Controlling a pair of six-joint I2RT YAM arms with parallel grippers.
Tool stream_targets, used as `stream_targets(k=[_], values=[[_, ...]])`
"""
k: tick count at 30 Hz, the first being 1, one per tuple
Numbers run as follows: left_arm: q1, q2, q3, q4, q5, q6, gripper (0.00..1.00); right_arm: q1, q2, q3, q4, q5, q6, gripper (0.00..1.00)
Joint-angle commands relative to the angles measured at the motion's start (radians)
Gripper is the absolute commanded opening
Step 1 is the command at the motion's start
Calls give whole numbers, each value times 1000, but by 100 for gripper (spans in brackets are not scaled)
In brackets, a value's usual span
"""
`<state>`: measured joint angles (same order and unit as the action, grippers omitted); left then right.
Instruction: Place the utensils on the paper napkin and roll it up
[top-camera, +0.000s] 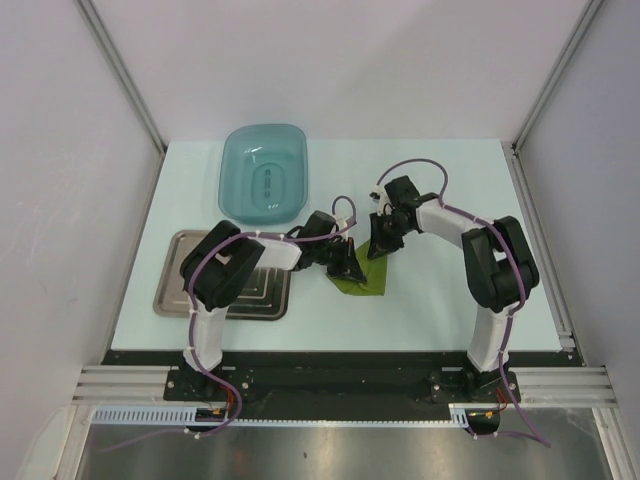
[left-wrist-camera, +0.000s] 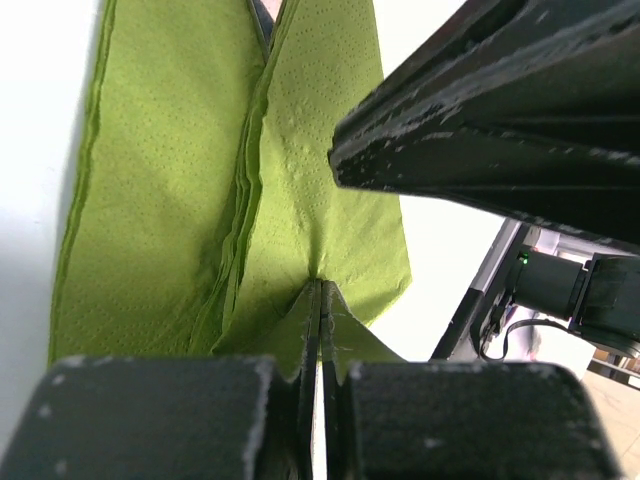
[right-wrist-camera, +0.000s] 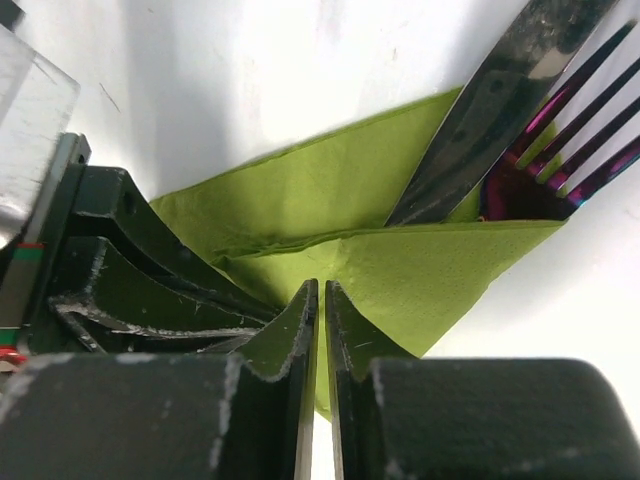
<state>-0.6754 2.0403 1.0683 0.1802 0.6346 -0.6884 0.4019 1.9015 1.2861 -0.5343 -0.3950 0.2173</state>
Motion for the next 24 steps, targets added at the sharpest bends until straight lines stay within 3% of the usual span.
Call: stream_targets(k=[1, 13, 14, 20, 24], values=[[-7, 52, -13, -84, -102, 56, 0, 8, -4, -21, 17, -13, 17, 10], [10, 2, -27, -79, -89, 76, 3, 6, 146, -85, 40, 99, -33, 4], [11, -32, -30, -77, -84, 82, 6, 6, 151, -90, 39, 107, -36, 3], [56, -233, -53, -146, -90, 153, 49, 20, 149, -106, 42, 119, -45, 3], [123, -272, -70, -289, -127, 178, 60, 25, 156, -110, 46, 119, -45, 3]])
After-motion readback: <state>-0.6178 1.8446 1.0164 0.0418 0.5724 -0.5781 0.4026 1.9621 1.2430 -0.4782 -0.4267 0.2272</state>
